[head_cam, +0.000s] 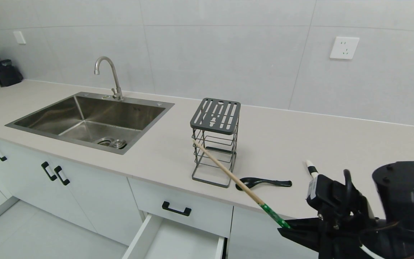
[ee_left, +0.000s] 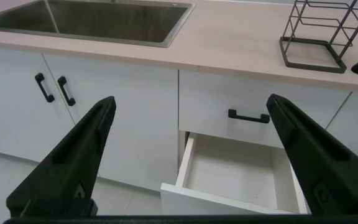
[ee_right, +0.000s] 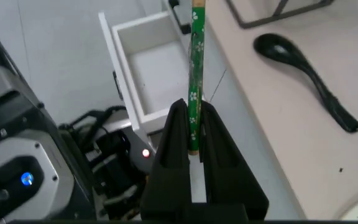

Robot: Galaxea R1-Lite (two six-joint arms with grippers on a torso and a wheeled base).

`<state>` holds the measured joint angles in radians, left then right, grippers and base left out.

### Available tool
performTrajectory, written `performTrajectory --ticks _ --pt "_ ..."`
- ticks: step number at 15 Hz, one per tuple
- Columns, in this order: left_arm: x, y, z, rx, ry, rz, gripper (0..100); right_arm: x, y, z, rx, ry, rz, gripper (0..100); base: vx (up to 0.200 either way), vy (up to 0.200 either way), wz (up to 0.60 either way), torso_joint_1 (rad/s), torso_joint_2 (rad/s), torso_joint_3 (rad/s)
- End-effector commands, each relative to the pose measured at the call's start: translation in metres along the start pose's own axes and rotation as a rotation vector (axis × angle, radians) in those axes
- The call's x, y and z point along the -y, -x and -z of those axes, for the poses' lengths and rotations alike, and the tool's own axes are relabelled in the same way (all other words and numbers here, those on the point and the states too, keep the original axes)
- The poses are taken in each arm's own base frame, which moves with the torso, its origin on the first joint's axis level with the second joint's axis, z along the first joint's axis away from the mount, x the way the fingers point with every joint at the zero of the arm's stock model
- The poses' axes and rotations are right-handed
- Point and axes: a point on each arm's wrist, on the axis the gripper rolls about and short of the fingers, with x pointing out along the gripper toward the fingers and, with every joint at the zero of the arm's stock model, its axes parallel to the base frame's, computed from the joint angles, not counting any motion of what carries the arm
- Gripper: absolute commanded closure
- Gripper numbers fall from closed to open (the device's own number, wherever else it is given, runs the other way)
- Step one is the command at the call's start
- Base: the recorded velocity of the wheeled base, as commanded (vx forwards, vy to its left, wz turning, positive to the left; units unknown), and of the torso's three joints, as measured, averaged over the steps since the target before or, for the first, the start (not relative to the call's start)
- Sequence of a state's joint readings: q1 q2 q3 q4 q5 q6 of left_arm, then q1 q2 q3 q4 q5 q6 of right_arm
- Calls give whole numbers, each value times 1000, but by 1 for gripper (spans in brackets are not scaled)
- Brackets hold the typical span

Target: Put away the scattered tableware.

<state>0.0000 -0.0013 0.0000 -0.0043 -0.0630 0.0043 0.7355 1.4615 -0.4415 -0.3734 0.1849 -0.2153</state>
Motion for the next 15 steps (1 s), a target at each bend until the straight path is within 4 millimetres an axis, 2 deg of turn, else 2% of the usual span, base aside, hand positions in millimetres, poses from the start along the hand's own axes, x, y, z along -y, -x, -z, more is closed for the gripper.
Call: performTrajectory --ticks 1,8,10,14,15 --pt "0 0 0 -1 0 0 0 -2 -18 -3 -43 62 -30 100 0 0 0 0 0 0" --pt "0 0 0 -1 0 -2 0 -10 -67 -16 -95 99 -98 100 0 0 0 0 0 0" --pt "0 0 0 -1 0 0 0 -10 -77 -23 -90 104 -105 100 0 0 0 -67 140 74" --pt "0 0 0 -1 0 -2 0 -10 -84 -26 -90 107 -107 100 0 0 0 -150 298 150" --pt "0 0 0 -1 0 0 0 -11 -92 -32 -83 113 -108 100 0 0 0 -41 80 51"
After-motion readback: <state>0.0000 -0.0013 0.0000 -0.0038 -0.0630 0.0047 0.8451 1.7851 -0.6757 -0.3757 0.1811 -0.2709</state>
